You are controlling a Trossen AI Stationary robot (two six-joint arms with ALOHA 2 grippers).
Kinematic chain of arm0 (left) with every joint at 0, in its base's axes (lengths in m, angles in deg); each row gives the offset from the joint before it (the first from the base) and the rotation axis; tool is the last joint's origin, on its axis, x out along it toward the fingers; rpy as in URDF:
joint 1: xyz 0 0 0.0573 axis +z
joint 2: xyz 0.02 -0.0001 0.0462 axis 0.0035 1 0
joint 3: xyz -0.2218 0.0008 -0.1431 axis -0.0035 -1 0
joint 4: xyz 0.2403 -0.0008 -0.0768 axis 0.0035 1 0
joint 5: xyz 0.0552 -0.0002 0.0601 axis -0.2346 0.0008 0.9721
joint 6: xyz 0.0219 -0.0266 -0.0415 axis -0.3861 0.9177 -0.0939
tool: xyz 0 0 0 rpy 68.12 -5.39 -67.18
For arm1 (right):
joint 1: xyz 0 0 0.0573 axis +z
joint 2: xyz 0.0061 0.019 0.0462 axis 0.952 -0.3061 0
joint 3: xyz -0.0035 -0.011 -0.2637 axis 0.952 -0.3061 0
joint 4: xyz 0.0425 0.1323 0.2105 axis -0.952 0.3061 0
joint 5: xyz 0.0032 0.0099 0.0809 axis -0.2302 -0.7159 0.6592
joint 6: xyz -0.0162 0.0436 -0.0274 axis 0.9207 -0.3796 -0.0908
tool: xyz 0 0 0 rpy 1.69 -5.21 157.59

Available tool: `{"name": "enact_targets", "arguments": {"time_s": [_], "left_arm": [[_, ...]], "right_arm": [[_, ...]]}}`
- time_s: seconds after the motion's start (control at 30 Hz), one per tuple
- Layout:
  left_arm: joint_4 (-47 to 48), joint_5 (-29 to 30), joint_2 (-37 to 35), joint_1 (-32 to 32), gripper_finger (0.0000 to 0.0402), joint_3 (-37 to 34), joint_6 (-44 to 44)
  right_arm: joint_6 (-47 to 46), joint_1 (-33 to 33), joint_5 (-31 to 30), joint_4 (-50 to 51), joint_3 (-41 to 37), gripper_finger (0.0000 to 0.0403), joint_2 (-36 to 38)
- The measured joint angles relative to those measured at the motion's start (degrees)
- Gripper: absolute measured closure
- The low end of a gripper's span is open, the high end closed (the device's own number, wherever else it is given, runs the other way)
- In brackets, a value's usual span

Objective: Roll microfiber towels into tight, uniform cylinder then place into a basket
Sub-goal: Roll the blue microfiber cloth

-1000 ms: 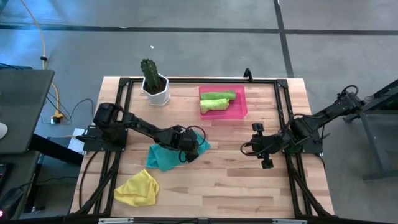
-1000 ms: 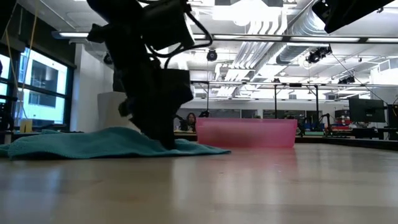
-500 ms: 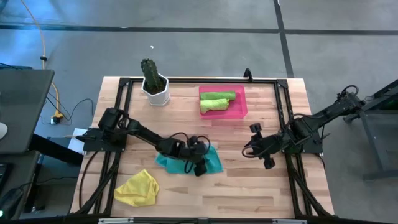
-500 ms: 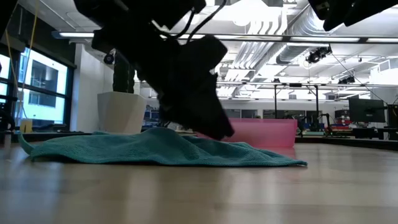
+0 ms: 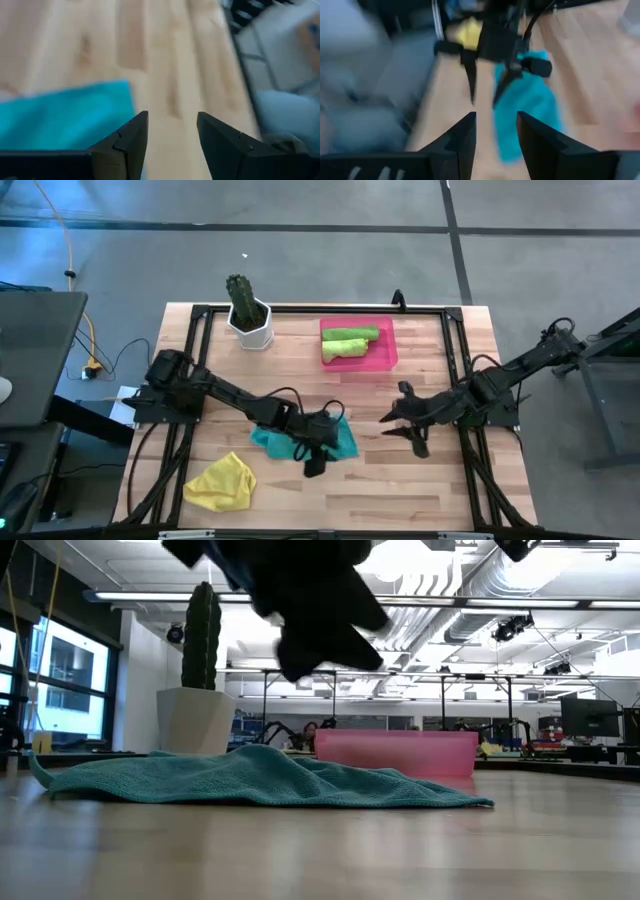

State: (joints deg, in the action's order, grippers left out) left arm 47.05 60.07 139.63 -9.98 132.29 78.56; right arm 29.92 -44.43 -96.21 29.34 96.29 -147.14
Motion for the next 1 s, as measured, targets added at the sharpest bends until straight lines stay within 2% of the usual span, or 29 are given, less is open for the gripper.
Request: {"name": "enact_targets", "arguments": {"time_s": [0.1, 0.2, 0.37, 0.47, 0.6, 0.7, 0.87, 1.0], "left_arm": [[7.25, -6.66, -2.96, -0.40, 0.0241, 0.27, 2.02], [18.76, -9.99, -6.25, -1.20, 0.0241, 0.21, 3.49], [38.02, -7.82, -11.73, -4.77, 0.0241, 0.24, 1.36], [46.12, -3.21, -13.36, -8.00, 0.0241, 0.21, -1.67], [50.30, 4.53, -13.37, -12.34, 0.0241, 0.19, -6.11], [48.58, 7.97, -12.36, -14.53, 0.0241, 0.27, -9.81], [47.22, 11.97, -10.95, -15.88, 0.0241, 0.15, -12.40], [44.07, 12.36, -9.93, -15.82, 0.0241, -3.02, -13.26]], "right_arm": [[-10.61, 0.00, 0.04, -7.06, 0.00, 0.0269, -0.60], [-7.93, -0.15, -1.55, -10.36, 0.00, 0.0269, -0.83], [2.90, -0.19, -3.28, -10.92, 0.00, 0.0269, -1.98], [5.68, -0.27, -3.16, -11.62, 0.00, 0.0269, -4.65], [9.49, -0.37, -2.23, -14.01, 0.00, 0.0269, -10.56], [12.05, -0.69, -2.74, -17.04, 0.05, 0.0269, -15.17], [6.57, -1.91, 2.21, -16.49, 2.24, 0.0269, -20.71], [7.76, -1.34, 4.67, -13.28, 2.19, 0.0269, -25.82]]}}
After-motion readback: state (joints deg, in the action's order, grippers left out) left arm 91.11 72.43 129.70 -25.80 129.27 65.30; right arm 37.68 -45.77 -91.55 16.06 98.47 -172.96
